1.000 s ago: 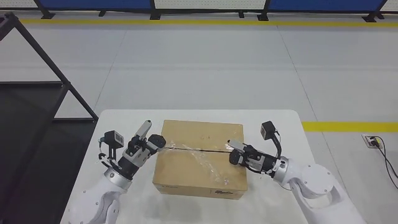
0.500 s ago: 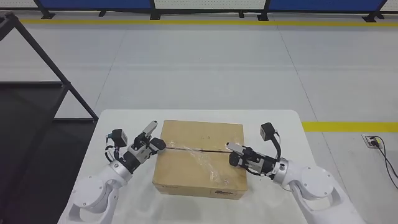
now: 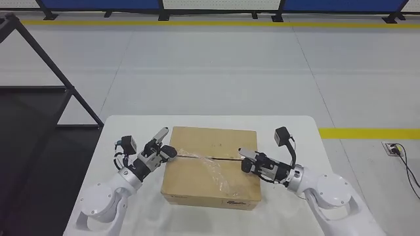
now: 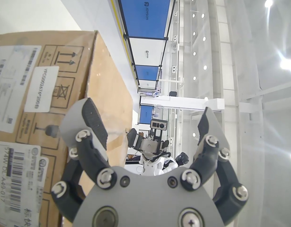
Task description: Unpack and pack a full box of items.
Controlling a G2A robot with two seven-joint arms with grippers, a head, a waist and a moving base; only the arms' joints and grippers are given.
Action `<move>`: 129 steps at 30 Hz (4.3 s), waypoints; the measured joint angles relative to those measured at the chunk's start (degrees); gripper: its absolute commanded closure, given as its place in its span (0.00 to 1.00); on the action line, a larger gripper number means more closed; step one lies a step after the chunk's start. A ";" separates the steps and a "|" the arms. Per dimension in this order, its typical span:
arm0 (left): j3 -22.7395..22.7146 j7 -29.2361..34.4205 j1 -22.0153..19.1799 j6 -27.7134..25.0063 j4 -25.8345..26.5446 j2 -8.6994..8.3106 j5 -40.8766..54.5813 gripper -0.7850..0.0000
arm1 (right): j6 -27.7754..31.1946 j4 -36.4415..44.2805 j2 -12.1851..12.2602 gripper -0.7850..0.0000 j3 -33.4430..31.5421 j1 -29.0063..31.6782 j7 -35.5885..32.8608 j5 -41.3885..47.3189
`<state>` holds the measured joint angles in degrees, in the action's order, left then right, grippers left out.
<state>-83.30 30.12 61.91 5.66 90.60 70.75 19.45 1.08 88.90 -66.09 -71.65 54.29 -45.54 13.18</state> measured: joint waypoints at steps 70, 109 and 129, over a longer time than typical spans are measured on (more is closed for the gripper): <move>2.42 0.93 -1.98 -0.76 -2.65 -0.84 1.91 0.00 | -18.27 23.82 -7.41 0.00 42.44 6.33 -16.31 -151.27; 2.22 1.30 -1.34 -1.62 -2.50 -1.34 2.95 0.00 | -15.90 14.47 -22.35 0.00 34.79 9.64 -22.22 -164.00; 2.25 0.97 -1.20 -1.60 -2.23 -1.54 3.15 0.00 | -17.02 11.17 -25.87 0.00 30.56 12.02 -19.13 -166.60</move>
<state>-81.05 31.09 60.71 4.06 88.37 69.21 22.60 -15.95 100.07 -91.95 -41.09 66.30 -64.67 -153.42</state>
